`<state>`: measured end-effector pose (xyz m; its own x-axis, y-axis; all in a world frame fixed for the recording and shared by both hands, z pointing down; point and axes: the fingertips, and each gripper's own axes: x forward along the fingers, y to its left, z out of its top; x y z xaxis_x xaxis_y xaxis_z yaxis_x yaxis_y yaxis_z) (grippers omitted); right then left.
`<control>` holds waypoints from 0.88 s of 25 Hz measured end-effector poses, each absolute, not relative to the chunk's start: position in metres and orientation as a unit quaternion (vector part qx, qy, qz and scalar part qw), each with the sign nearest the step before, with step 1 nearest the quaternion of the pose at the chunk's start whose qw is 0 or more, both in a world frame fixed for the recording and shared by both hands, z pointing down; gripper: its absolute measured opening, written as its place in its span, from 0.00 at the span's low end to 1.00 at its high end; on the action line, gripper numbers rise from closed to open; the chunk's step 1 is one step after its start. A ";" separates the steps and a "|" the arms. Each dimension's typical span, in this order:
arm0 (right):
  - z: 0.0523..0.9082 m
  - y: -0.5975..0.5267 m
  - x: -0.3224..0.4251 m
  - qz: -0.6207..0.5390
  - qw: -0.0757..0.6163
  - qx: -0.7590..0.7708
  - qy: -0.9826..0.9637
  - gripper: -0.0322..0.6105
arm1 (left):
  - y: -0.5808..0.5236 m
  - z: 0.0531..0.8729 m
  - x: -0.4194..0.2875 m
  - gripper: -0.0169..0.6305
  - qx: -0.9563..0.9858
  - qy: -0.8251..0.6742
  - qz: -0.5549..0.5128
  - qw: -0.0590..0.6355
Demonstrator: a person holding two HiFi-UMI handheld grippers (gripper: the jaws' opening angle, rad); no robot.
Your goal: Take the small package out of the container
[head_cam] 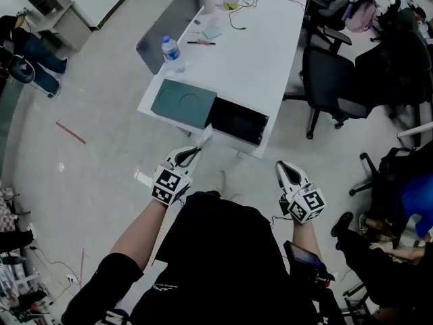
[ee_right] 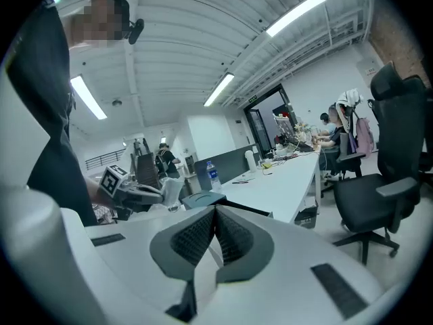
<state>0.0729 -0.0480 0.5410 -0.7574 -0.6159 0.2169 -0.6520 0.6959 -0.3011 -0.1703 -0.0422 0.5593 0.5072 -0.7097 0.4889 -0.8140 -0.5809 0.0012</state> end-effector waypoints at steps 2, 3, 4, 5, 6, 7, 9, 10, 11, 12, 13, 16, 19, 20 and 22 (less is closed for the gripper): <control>0.540 -0.046 0.071 0.178 0.050 0.336 -0.924 0.09 | -0.034 0.559 -0.175 0.05 0.854 -0.457 0.204 0.139; 0.540 -0.045 0.070 0.177 0.049 0.332 -0.925 0.09 | -0.030 0.559 -0.177 0.05 0.851 -0.464 0.193 0.152; 0.540 -0.043 0.070 0.177 0.048 0.329 -0.926 0.09 | -0.026 0.558 -0.179 0.05 0.847 -0.471 0.183 0.163; 0.541 -0.041 0.070 0.178 0.047 0.326 -0.927 0.09 | -0.021 0.557 -0.181 0.05 0.844 -0.477 0.175 0.171; 0.542 -0.038 0.070 0.179 0.047 0.324 -0.928 0.09 | -0.017 0.557 -0.183 0.05 0.841 -0.482 0.170 0.175; 0.543 -0.035 0.071 0.180 0.047 0.322 -0.928 0.09 | -0.012 0.557 -0.184 0.05 0.839 -0.486 0.167 0.178; 0.547 -0.029 0.073 0.183 0.047 0.319 -0.929 0.09 | -0.004 0.558 -0.185 0.05 0.836 -0.491 0.166 0.180; 0.548 -0.027 0.073 0.184 0.047 0.317 -0.929 0.09 | 0.000 0.558 -0.184 0.05 0.834 -0.494 0.165 0.181; 0.549 -0.024 0.074 0.185 0.047 0.316 -0.929 0.09 | 0.003 0.559 -0.184 0.05 0.833 -0.496 0.163 0.182; 0.551 -0.021 0.075 0.186 0.047 0.315 -0.930 0.09 | 0.006 0.559 -0.183 0.05 0.832 -0.498 0.161 0.184; 0.552 -0.019 0.077 0.187 0.047 0.314 -0.930 0.09 | 0.008 0.559 -0.181 0.05 0.832 -0.500 0.158 0.185; 0.555 -0.015 0.082 0.190 0.048 0.314 -0.929 0.09 | 0.014 0.559 -0.174 0.05 0.832 -0.501 0.152 0.185; 0.554 -0.013 0.088 0.189 0.046 0.316 -0.929 0.09 | 0.017 0.557 -0.168 0.05 0.833 -0.500 0.149 0.184; 0.553 -0.012 0.089 0.188 0.045 0.316 -0.929 0.09 | 0.017 0.556 -0.166 0.05 0.833 -0.500 0.149 0.184; 0.550 -0.012 0.092 0.186 0.044 0.315 -0.930 0.09 | 0.017 0.554 -0.163 0.05 0.834 -0.500 0.147 0.183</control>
<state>0.0921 -0.0120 0.5497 -0.7978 -0.5692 0.1989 -0.6019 0.7324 -0.3182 -0.1633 0.0168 0.5535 0.4570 -0.7798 0.4280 -0.8873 -0.4336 0.1574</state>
